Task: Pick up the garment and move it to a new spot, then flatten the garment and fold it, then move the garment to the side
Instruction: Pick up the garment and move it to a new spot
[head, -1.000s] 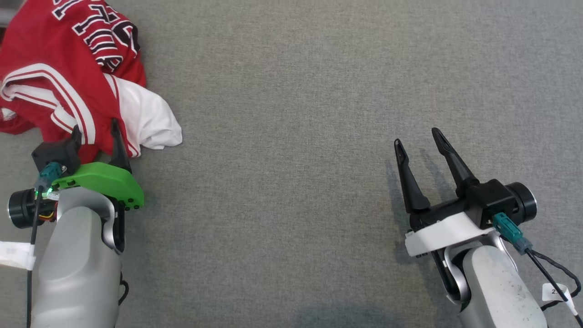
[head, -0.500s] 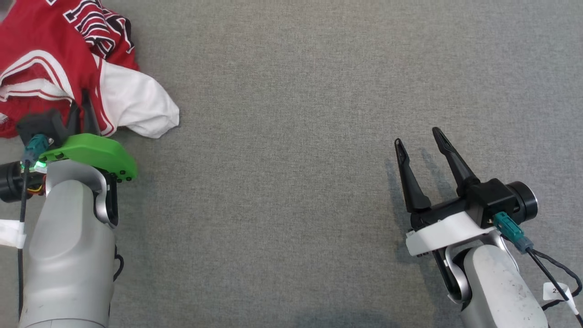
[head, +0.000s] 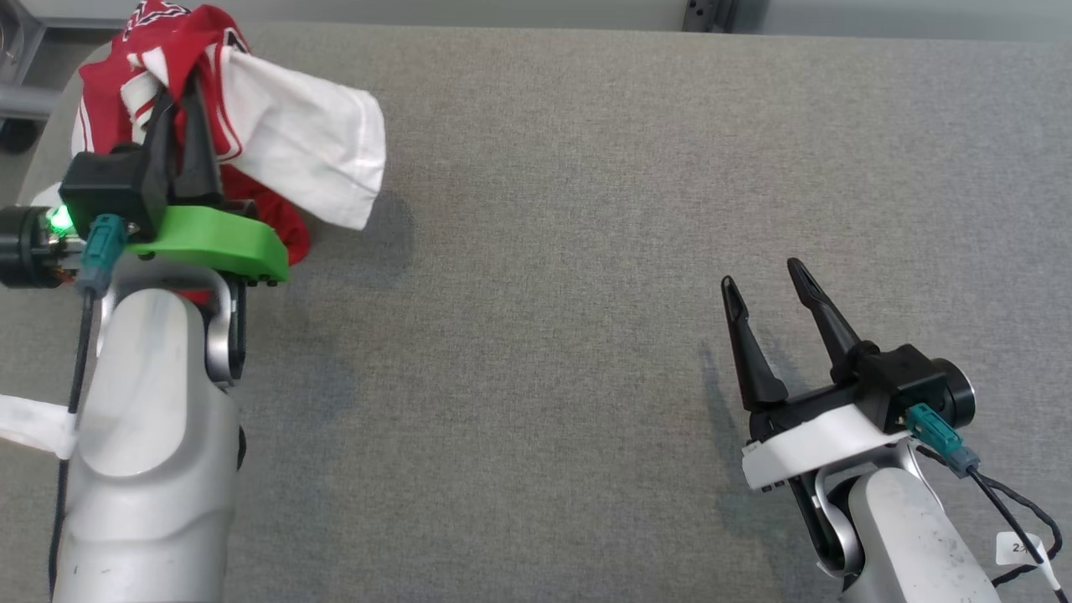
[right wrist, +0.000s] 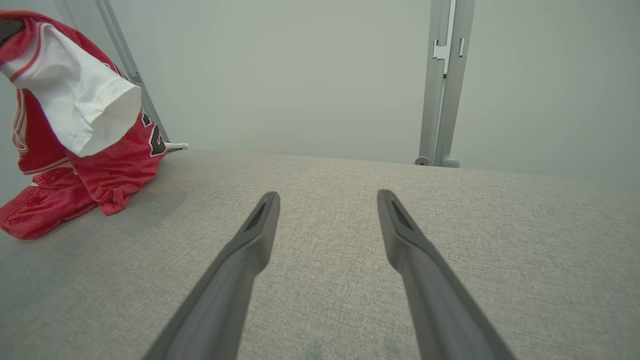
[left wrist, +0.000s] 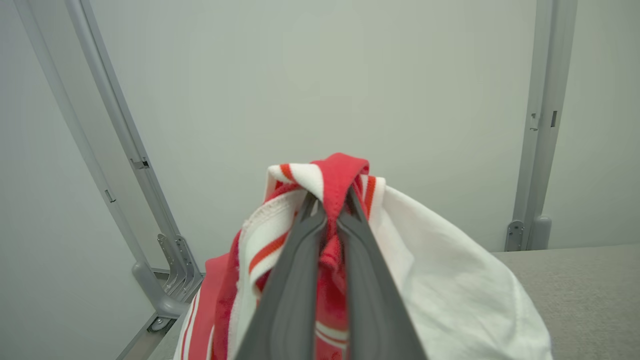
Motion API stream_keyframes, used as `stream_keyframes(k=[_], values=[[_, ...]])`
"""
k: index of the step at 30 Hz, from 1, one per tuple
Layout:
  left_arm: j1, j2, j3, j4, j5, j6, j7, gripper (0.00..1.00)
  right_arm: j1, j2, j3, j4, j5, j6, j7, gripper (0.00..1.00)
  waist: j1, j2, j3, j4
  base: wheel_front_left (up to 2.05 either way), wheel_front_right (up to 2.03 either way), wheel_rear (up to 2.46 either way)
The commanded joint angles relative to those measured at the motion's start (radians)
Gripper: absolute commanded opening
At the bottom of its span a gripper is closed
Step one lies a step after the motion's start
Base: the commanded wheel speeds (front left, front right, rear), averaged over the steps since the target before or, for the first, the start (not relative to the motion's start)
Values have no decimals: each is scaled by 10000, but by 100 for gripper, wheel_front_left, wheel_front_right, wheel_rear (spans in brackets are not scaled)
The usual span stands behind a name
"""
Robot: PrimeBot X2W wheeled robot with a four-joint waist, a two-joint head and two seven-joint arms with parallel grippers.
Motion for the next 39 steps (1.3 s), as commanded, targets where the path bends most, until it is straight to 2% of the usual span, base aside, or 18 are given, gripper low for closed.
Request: stream_keyframes(k=[1,12,19,25,29,39], values=[[82,-87,-143,-242,149,-90,-8,0,128,-36,6,22,85,1,-35,100,-1,0,-367,-238,0,0,0],[-442,-727,-1995,-1520,270,-579,2,0,450,-34,-5,133,536,1,-35,100,-1,0,-1177,-1531,0,0,0],[-1086,-819,-3265,-2494,-129,-529,217,0,579,-33,-89,139,744,1,-35,100,-1,0,-1225,-2655,0,0,0],[-1377,-802,-4373,-3357,-1041,-120,367,0,477,-31,-87,60,938,1,-35,100,-1,0,-788,-3410,0,0,0],[-1013,-651,-4395,-2829,-1088,178,500,0,319,-27,-211,-57,1031,1,-35,100,-1,0,-355,-3569,0,0,0],[622,340,-3763,-238,-1686,274,226,0,111,-30,-377,-113,1080,1,-35,100,-1,0,252,-3319,0,0,0]])
